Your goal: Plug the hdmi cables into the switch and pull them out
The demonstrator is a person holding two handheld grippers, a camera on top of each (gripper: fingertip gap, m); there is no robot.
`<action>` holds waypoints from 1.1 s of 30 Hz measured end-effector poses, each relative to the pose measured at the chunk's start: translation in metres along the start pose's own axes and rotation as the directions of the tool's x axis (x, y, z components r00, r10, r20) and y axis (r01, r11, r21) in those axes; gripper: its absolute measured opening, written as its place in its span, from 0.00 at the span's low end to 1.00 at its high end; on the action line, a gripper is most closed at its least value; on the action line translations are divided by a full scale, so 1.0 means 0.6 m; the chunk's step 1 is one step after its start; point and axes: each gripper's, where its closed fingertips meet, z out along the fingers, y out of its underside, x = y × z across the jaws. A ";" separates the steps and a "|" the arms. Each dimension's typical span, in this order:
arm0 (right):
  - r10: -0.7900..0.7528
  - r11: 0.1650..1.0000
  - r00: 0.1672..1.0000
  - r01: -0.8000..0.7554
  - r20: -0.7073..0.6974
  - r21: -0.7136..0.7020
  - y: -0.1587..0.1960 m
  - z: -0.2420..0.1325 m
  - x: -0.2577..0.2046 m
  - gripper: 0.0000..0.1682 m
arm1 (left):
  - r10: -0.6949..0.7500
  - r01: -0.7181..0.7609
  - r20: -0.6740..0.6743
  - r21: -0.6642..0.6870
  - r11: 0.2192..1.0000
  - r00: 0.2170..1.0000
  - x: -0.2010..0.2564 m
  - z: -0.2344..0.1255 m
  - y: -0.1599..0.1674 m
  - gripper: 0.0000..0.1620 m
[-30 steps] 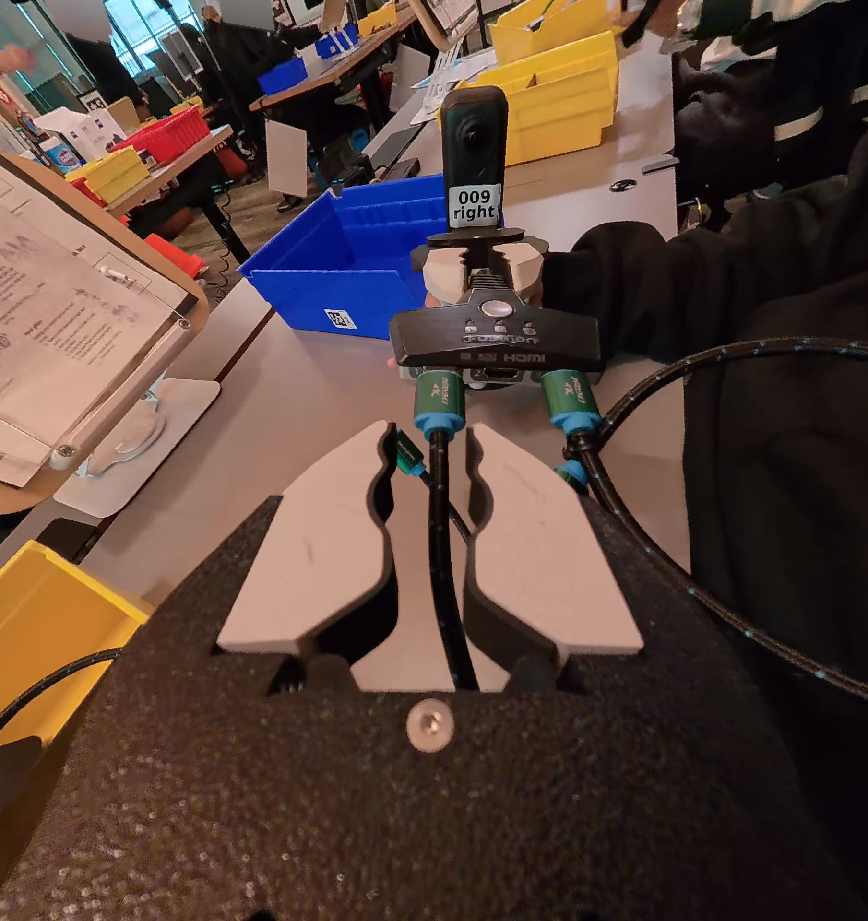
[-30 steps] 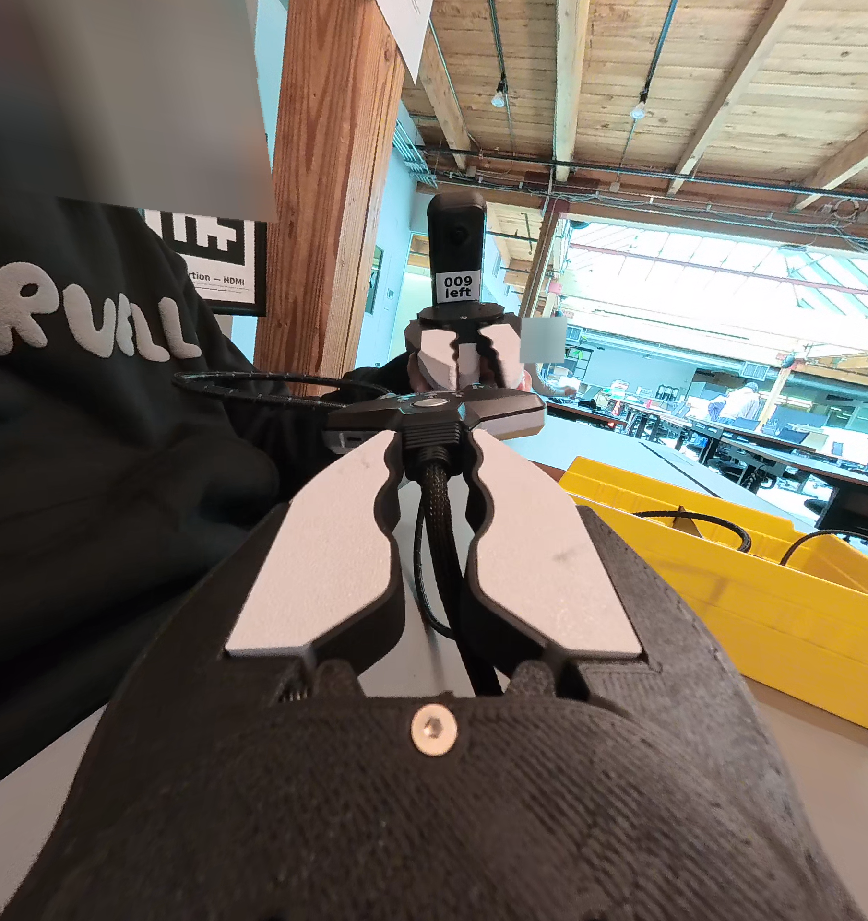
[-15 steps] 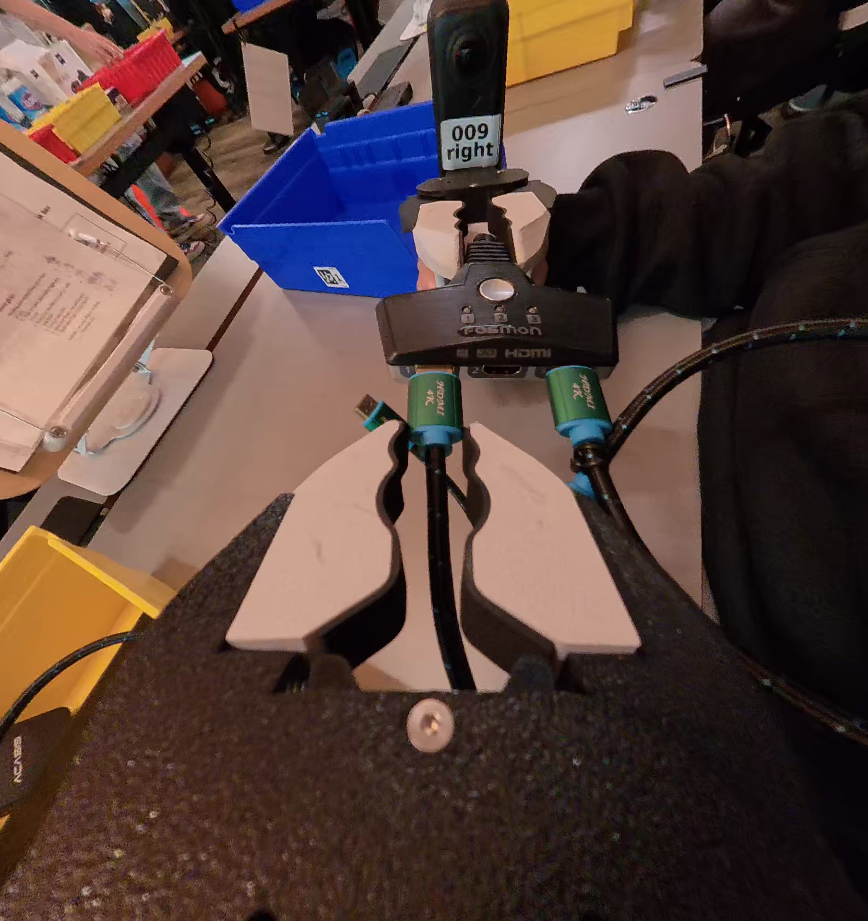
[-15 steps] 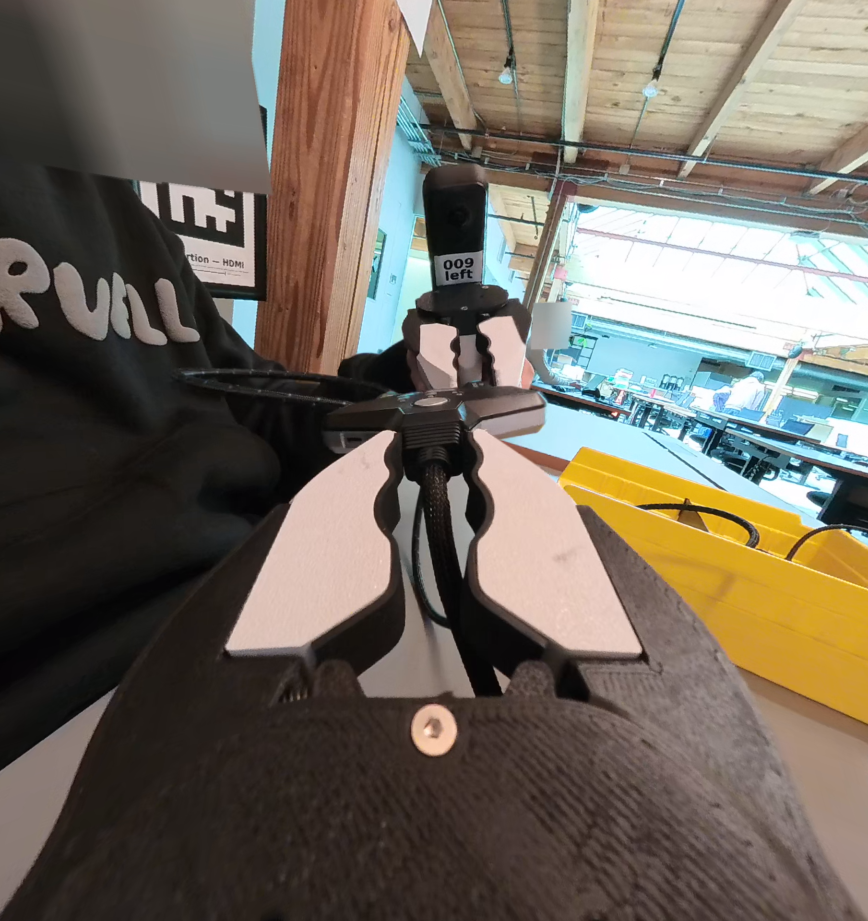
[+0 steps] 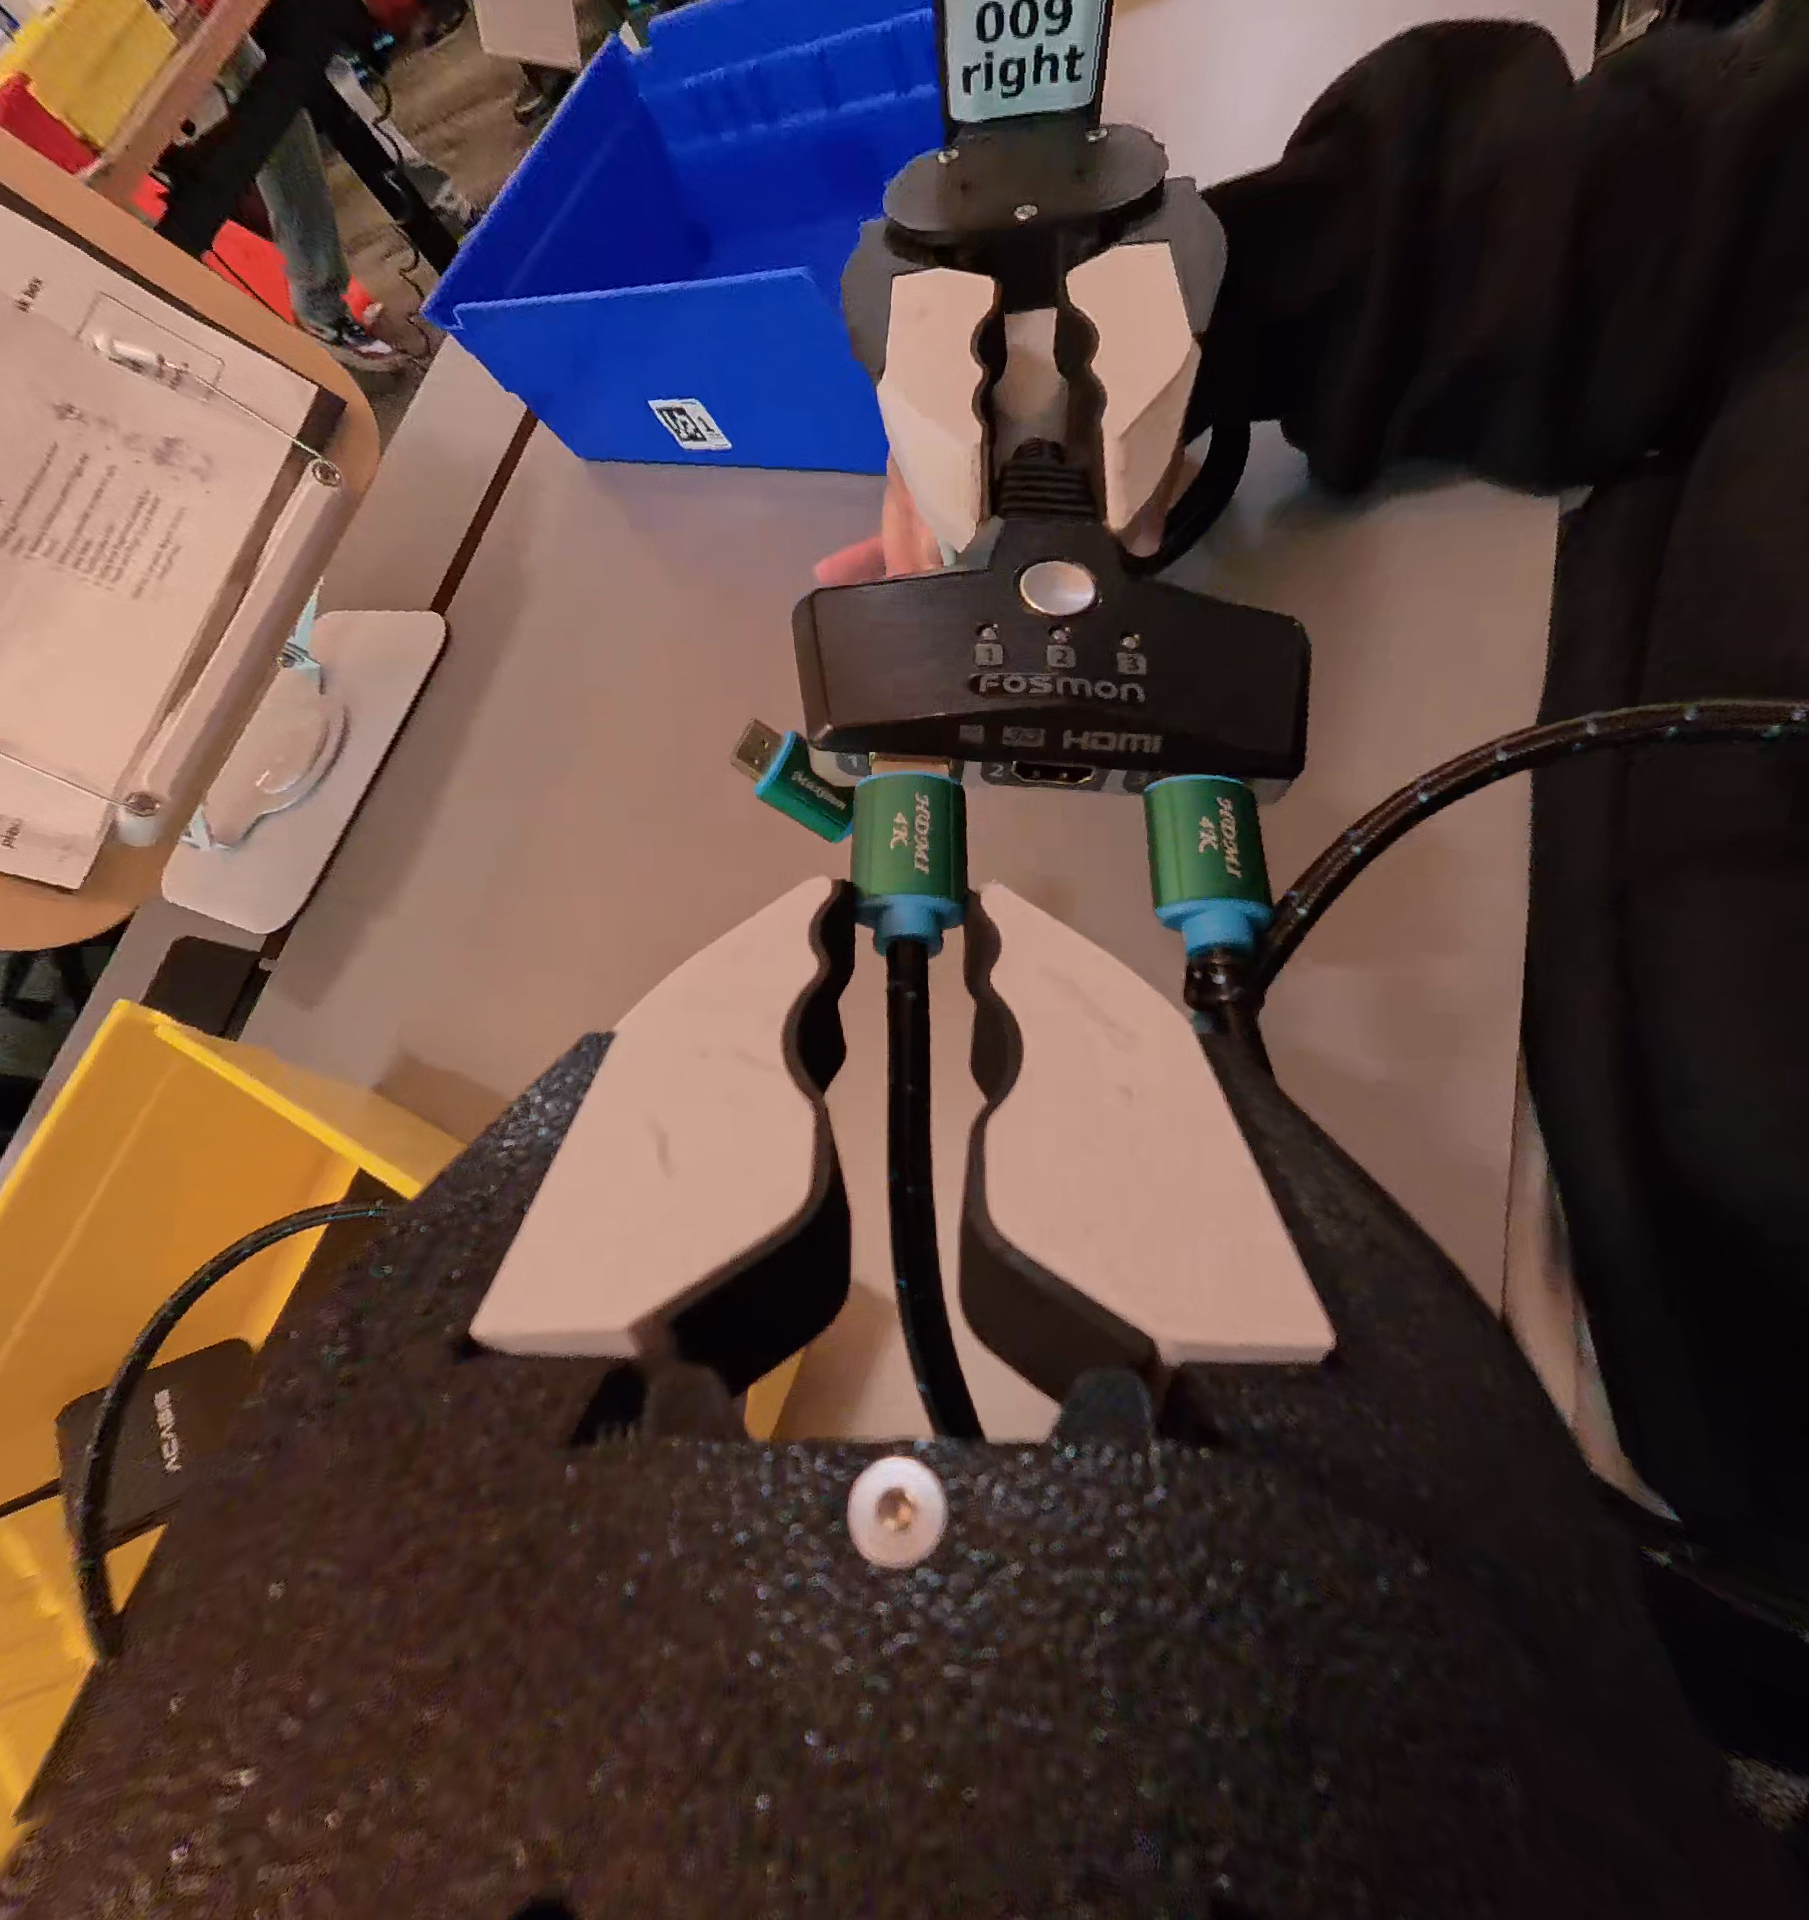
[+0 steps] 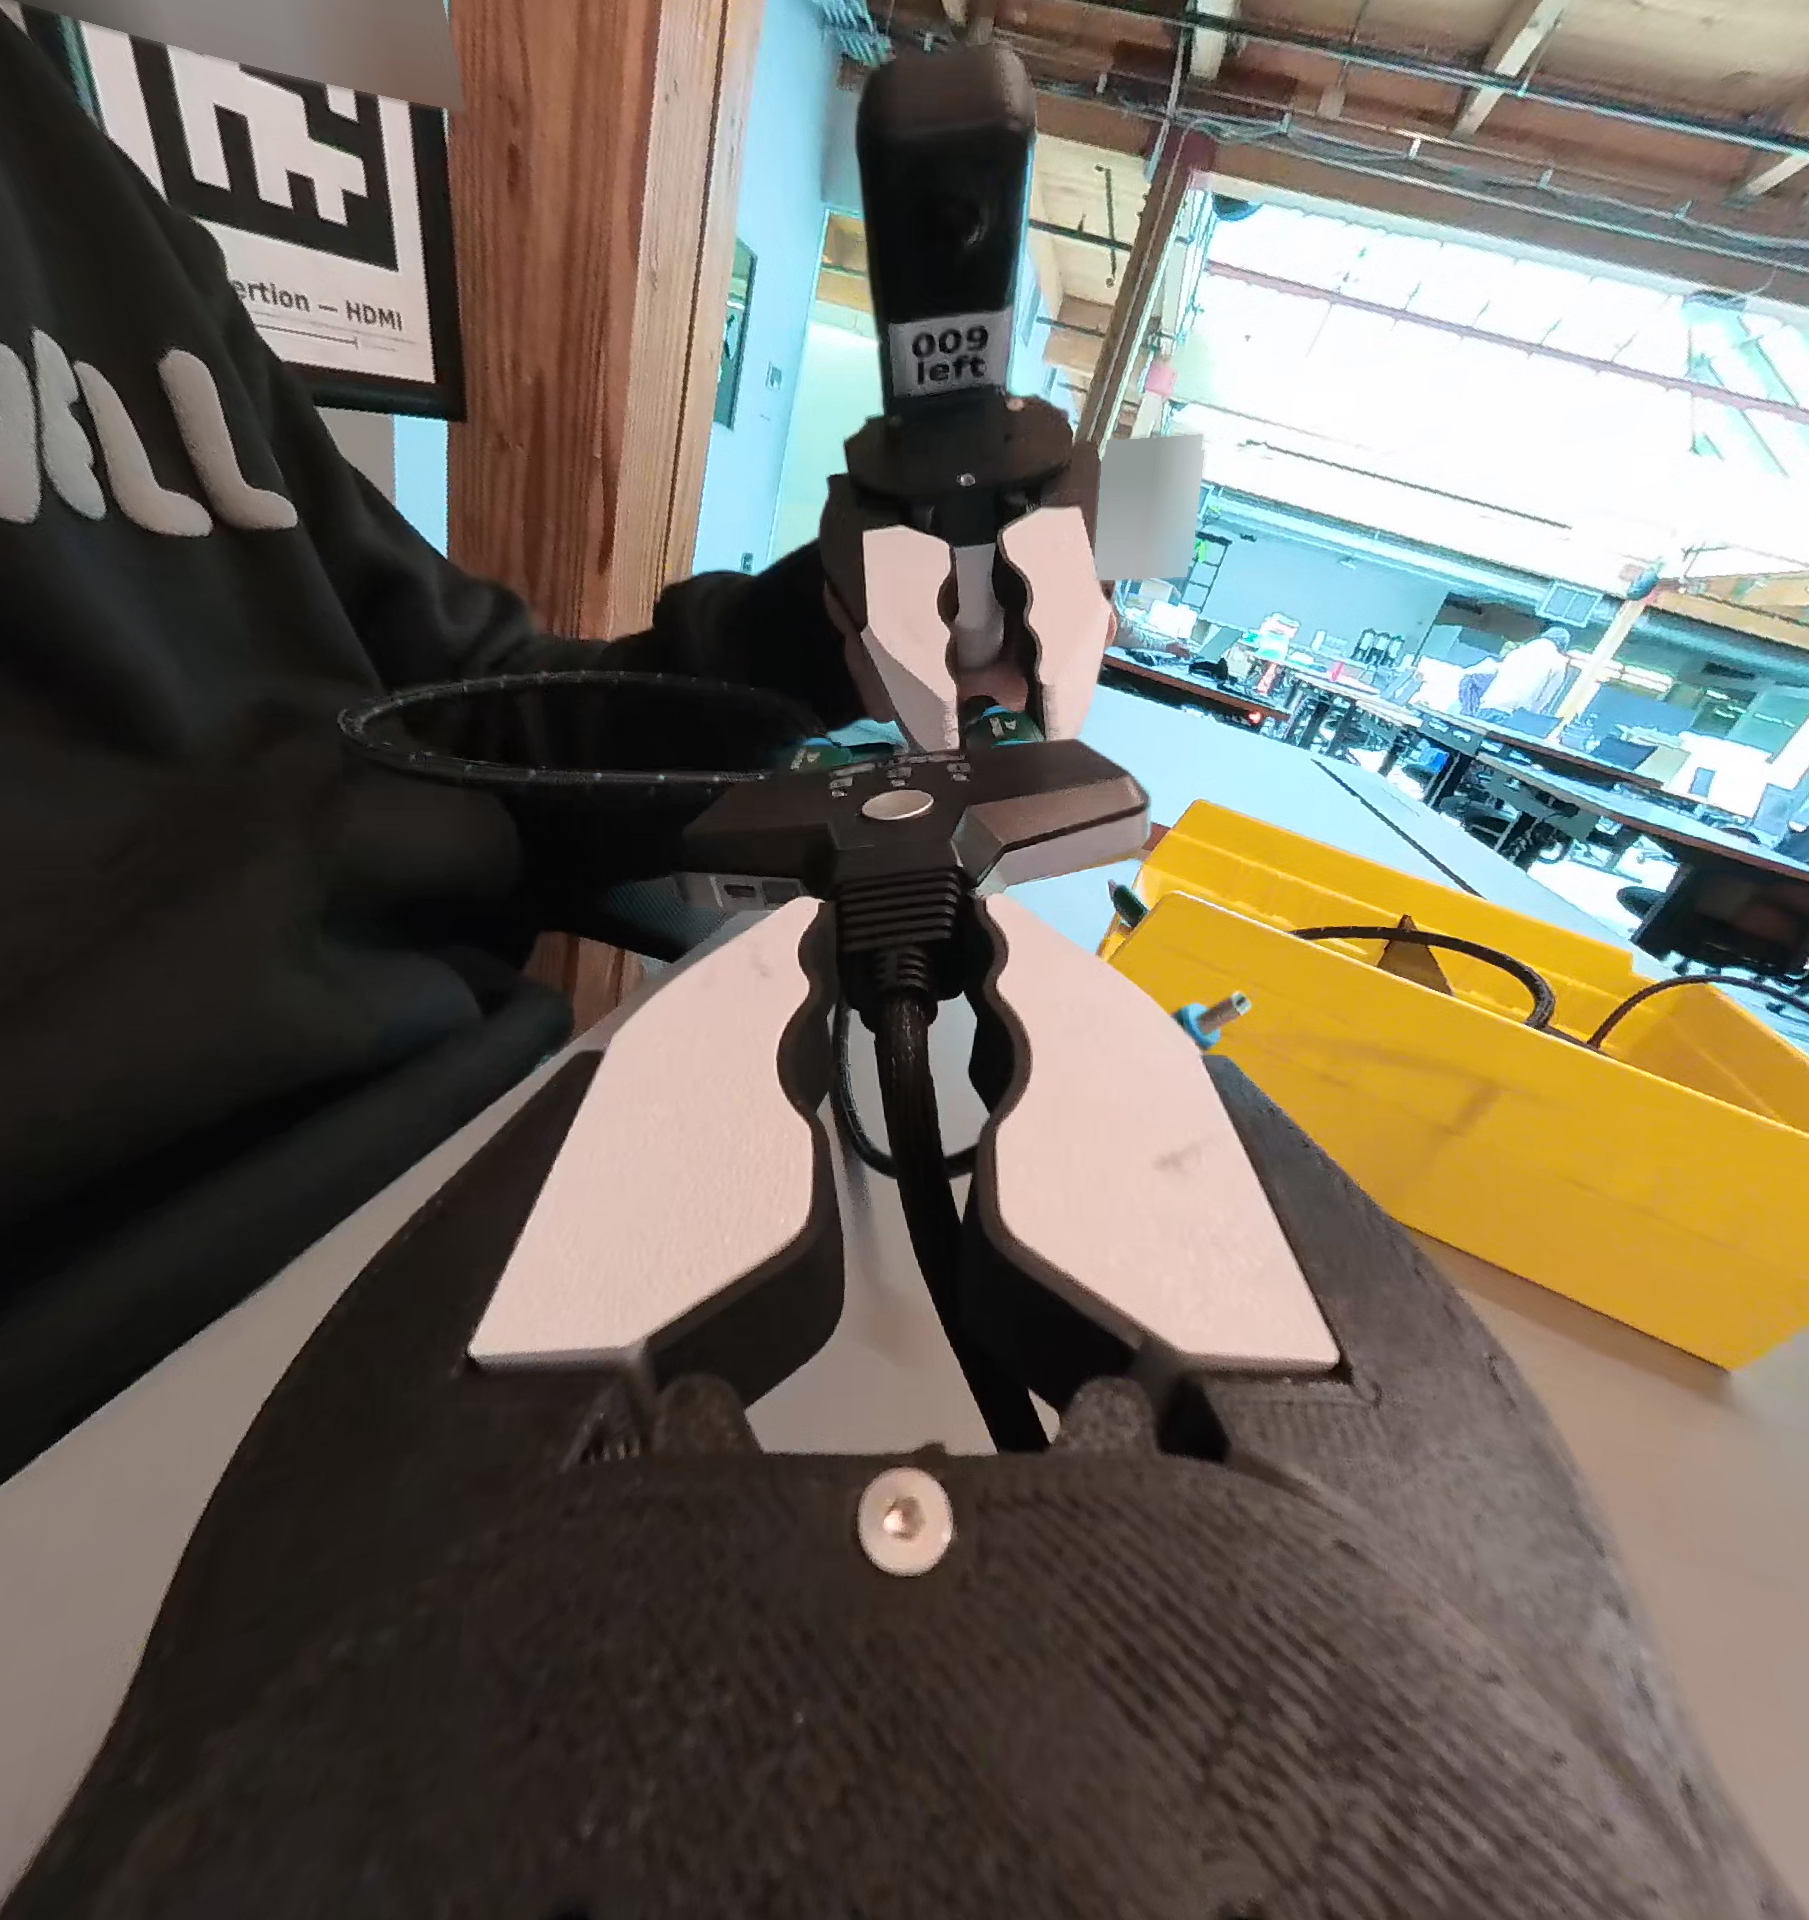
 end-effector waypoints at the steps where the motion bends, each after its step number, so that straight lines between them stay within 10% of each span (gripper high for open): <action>1: -0.001 1.000 1.000 0.001 0.006 -0.005 0.000 -0.001 -0.002 0.14 | 0.001 -0.001 -0.010 0.006 1.000 1.000 0.002 0.001 0.000 0.12; 17: -0.033 0.999 0.999 0.033 -0.004 0.028 -0.007 -0.003 0.001 0.14 | -0.001 0.001 0.003 0.038 0.999 1.000 -0.001 0.012 -0.008 0.13; 24: -0.186 0.974 0.967 0.205 -0.175 0.099 -0.091 -0.014 0.030 0.14 | -0.048 -0.140 0.536 0.305 0.942 0.843 -0.098 -0.146 -0.094 0.23; 27: -0.262 0.952 0.907 0.298 -0.330 0.063 -0.142 -0.047 0.061 0.14 | -0.212 -0.117 0.559 0.494 0.861 0.802 -0.108 -0.232 -0.107 0.23; 33: -0.433 0.875 0.729 0.481 -0.530 -0.055 -0.278 -0.149 0.119 0.13 | -0.203 -0.025 0.519 0.399 0.917 0.830 -0.125 -0.202 -0.047 0.23</action>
